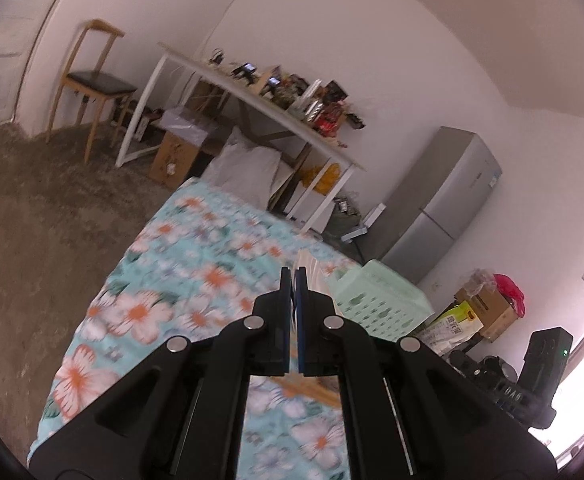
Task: Organize utensils
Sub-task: 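Lift the paddle into the green holder with the left tool while the right tool carries a metal spoon there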
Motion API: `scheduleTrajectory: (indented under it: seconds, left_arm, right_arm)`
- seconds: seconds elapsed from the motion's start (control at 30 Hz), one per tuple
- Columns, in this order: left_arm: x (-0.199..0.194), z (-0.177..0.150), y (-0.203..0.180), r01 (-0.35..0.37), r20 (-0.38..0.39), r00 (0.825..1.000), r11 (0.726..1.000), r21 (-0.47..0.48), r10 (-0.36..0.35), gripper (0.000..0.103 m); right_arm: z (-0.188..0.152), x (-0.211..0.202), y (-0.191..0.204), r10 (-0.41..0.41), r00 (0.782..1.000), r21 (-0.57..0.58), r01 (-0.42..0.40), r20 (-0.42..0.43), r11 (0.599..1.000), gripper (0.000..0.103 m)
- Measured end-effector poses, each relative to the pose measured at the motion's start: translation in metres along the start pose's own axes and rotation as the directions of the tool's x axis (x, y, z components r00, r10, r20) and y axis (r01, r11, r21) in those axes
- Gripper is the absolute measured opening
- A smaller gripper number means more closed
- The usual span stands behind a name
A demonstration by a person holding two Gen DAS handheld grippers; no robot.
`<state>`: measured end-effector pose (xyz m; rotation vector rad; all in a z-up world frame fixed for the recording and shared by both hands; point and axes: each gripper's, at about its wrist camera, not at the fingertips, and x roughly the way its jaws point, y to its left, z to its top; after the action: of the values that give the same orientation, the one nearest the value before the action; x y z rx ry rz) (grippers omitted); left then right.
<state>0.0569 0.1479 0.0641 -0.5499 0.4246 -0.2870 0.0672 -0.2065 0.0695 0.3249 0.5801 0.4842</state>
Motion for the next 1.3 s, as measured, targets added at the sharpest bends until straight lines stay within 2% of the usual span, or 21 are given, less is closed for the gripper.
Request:
scheduleTrajectory:
  seconds: [0.23,0.43,0.57,0.7,0.83,0.97,1.1,1.17,1.3]
  left_arm:
    - [0.015,0.029,-0.046,0.050,0.048,0.997,0.995,0.082,-0.054,0.001]
    - [0.038,0.053,-0.090,-0.004,0.088,0.996,0.976,0.218,-0.015,0.001]
    - [0.059,0.064,-0.125,-0.088,0.139,0.990,0.930,0.358,0.040,0.001]
    - [0.088,0.065,-0.151,-0.136,0.113,0.989,0.876,0.462,0.093,0.001]
    - [0.119,0.055,-0.168,-0.191,0.090,0.981,0.808,0.557,0.170,0.001]
    - [0.148,0.041,-0.184,-0.250,0.092,0.963,0.714,0.654,0.253,0.001]
    - [0.168,0.030,-0.187,-0.271,0.087,0.951,0.660,0.701,0.297,0.001]
    - [0.177,0.027,-0.188,-0.269,0.079,0.948,0.645,0.715,0.308,0.001]
    - [0.190,0.023,-0.180,-0.247,0.035,0.949,0.667,0.703,0.314,0.002]
  right_arm:
    - [0.025,-0.026,-0.030,0.033,0.995,0.048,-0.038,0.097,0.998,0.005]
    - [0.044,-0.033,-0.052,0.130,0.980,0.091,-0.144,0.149,0.985,0.005]
    - [0.065,-0.036,-0.059,0.175,0.966,0.079,-0.192,0.188,0.978,0.005]
    - [0.091,-0.041,-0.062,0.231,0.943,0.055,-0.251,0.241,0.966,0.005]
    - [0.116,-0.047,-0.064,0.257,0.919,0.017,-0.274,0.298,0.962,0.005]
    - [0.134,-0.049,-0.063,0.246,0.909,-0.028,-0.252,0.336,0.967,0.005]
    - [0.145,-0.033,-0.070,0.245,0.909,-0.037,-0.247,0.336,0.968,0.005]
    - [0.146,-0.021,-0.076,0.250,0.913,-0.013,-0.260,0.322,0.966,0.005]
    - [0.142,0.003,-0.091,0.247,0.922,0.032,-0.268,0.297,0.963,0.005]
